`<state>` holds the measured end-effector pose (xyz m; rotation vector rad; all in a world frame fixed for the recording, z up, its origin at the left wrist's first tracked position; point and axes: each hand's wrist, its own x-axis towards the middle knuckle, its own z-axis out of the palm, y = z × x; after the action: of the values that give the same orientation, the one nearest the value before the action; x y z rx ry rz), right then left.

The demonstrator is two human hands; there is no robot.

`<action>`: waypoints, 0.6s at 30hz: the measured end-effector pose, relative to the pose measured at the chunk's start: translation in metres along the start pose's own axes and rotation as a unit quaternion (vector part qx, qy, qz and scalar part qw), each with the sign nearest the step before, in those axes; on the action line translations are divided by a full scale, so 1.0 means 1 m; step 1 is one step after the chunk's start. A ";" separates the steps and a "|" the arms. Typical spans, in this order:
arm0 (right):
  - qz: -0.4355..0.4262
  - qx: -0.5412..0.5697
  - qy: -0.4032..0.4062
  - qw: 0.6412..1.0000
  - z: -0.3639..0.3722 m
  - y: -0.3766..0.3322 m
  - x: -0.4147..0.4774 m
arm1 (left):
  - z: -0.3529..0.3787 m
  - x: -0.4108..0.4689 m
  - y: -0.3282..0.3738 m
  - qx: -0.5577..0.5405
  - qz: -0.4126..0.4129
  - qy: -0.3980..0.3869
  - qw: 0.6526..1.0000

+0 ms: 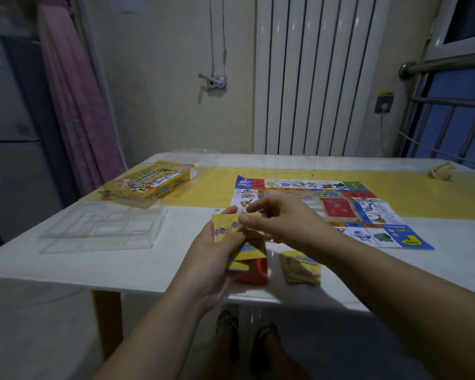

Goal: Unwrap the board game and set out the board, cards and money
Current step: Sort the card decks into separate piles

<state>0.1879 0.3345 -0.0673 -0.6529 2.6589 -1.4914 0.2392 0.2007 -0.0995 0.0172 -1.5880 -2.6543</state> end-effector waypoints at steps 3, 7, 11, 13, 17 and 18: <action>-0.003 0.008 -0.001 1.000 -0.013 0.001 -0.006 | 0.012 -0.002 -0.003 -0.031 -0.025 -0.040 0.998; 0.032 0.038 0.018 0.999 -0.028 0.010 -0.015 | 0.016 -0.004 -0.006 -0.001 -0.042 -0.066 0.997; 0.071 0.063 0.012 0.995 -0.034 0.018 -0.027 | 0.021 -0.005 -0.011 0.086 -0.018 -0.063 0.994; 0.076 0.059 0.001 0.995 -0.037 0.020 -0.033 | 0.024 -0.004 -0.013 0.108 -0.017 -0.057 0.992; 0.062 0.028 0.022 0.997 -0.043 0.021 -0.038 | 0.032 0.000 -0.019 0.122 -0.017 -0.039 0.992; 0.056 0.025 0.029 0.998 -0.044 0.021 -0.039 | 0.034 0.001 -0.021 0.121 -0.012 -0.030 0.992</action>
<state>0.2067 0.3945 -0.0677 -0.4567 2.6417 -1.5648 0.2363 0.2402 -0.1016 -0.0358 -1.9305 -2.4848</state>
